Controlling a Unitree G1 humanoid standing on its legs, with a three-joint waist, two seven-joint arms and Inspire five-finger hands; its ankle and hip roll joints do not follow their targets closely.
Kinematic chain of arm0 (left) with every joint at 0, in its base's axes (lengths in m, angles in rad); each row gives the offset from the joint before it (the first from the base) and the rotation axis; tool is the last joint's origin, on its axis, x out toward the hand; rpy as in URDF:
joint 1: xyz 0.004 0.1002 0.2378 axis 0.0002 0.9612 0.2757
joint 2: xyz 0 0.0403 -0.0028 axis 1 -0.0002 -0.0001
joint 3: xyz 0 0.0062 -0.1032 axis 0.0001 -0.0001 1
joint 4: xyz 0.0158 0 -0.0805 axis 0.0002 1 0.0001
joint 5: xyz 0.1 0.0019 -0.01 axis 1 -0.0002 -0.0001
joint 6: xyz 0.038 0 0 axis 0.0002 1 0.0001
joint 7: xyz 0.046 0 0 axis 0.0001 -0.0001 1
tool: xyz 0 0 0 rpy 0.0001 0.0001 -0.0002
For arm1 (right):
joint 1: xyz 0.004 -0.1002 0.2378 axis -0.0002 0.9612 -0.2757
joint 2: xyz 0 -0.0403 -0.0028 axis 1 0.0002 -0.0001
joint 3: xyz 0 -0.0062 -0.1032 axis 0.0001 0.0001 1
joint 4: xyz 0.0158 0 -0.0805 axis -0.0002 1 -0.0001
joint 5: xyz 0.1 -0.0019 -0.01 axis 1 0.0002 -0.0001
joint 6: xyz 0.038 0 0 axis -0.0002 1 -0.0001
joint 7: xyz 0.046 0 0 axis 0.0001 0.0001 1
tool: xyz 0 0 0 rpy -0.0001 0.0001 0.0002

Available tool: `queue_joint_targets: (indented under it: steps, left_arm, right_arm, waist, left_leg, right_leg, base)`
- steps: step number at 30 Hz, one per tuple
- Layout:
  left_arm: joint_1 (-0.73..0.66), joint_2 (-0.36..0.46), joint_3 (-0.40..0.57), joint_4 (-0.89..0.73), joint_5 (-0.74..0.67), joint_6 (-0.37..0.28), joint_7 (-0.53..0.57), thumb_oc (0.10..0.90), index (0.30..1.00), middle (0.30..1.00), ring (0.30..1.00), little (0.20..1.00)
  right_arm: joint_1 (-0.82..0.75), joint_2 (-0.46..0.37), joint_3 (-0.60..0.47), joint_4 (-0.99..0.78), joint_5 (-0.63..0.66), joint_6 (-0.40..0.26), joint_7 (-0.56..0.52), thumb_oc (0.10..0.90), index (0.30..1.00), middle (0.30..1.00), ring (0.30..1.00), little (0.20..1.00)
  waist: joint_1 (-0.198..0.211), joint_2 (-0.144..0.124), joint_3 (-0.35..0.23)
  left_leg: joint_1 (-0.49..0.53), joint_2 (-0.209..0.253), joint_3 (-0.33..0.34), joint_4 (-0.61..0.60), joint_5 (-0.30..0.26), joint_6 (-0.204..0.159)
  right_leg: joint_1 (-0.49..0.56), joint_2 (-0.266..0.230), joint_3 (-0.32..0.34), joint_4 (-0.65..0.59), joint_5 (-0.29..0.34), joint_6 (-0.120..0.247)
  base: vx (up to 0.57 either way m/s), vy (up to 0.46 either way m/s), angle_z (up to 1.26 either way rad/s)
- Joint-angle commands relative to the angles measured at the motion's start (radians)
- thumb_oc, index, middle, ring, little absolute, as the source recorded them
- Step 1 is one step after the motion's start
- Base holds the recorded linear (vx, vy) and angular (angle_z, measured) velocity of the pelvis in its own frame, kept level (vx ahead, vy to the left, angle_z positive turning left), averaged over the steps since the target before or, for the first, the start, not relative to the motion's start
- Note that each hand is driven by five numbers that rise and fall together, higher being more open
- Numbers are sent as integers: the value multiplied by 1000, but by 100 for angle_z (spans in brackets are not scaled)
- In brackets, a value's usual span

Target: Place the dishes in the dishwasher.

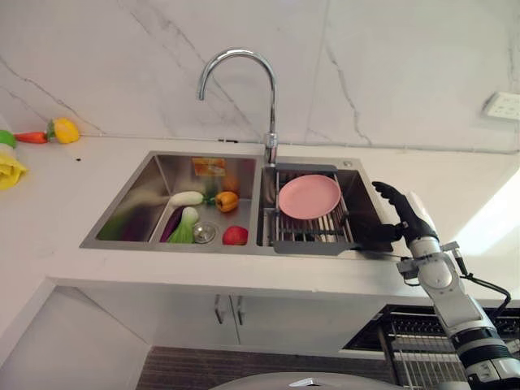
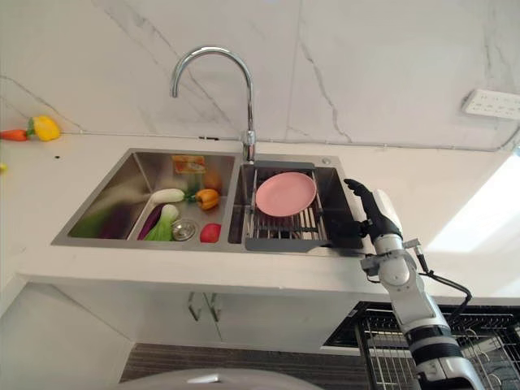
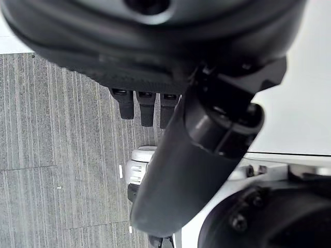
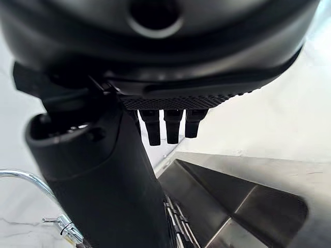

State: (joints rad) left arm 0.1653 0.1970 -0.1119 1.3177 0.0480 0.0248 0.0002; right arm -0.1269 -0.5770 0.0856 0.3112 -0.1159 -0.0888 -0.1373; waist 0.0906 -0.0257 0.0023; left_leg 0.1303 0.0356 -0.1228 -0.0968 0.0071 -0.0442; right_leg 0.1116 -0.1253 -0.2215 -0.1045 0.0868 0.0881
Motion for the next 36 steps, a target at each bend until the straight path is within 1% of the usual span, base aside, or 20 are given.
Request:
queue_joint_targets:
  steps: [1,7,13,23,29,31,34,36]
  left_arm:
    - [-68,7,-61,49,-16,-20,3,800,900,900,900,900]
    - [-65,10,-69,49,-20,-20,3,800,900,900,900,900]
    - [-64,11,-79,38,-28,-26,6,800,900,900,900,900]
    - [-70,17,-102,14,-42,-40,9,800,900,900,900,900]
    - [-74,27,-104,-19,-43,-50,33,800,900,900,900,900]
    - [-74,27,-104,-20,-43,-49,33,800,900,900,900,900]
    - [-77,38,-102,-44,-38,-60,51,800,900,900,900,900]
    - [-80,41,-103,-48,-35,-61,58,800,900,900,900,900]
  right_arm:
    - [-214,-72,11,2,-12,-61,-74,800,900,900,900,900]
    - [-258,-89,47,42,-24,-60,-75,800,900,900,900,900]
    - [-290,-121,105,119,-90,-43,-63,800,900,900,900,900]
    - [-341,-132,174,203,-144,-36,-78,800,900,900,900,900]
    - [-356,-136,186,225,-173,-31,-108,800,900,900,900,900]
    - [-356,-135,186,225,-173,-31,-109,800,900,900,900,900]
    - [-350,-155,181,228,-233,-22,-145,800,900,900,900,900]
    - [-351,-160,181,237,-247,-15,-158,800,900,900,900,900]
  waist:
    - [41,-15,-2]
    - [50,-17,2]
    - [61,-20,6]
    - [80,-26,15]
    - [96,-31,22]
    - [96,-31,22]
    - [110,-37,29]
    - [116,-39,31]
  left_leg:
    - [-22,1,94,12,-22,22]
    - [-27,1,85,14,-23,22]
    - [-29,1,73,15,-24,21]
    - [-35,-1,54,17,-25,21]
    - [-45,-4,30,18,-25,22]
    - [-45,-5,29,18,-25,22]
    - [-55,-10,7,20,-24,21]
    - [-58,-13,-1,20,-24,20]
  right_leg:
    - [28,5,15,17,-70,4]
    - [30,6,8,17,-72,3]
    - [33,7,-5,17,-75,3]
    - [38,7,-18,17,-80,2]
    - [41,3,-36,17,-85,3]
    - [41,3,-37,17,-85,3]
    - [45,-1,-60,17,-89,4]
    - [46,-2,-69,17,-90,5]
  base:
    - [26,1,8]
    - [21,2,8]
    - [6,2,2]
    - [10,4,2]
    - [25,5,14]
    - [14,2,16]
    - [39,1,23]
    - [44,-4,23]
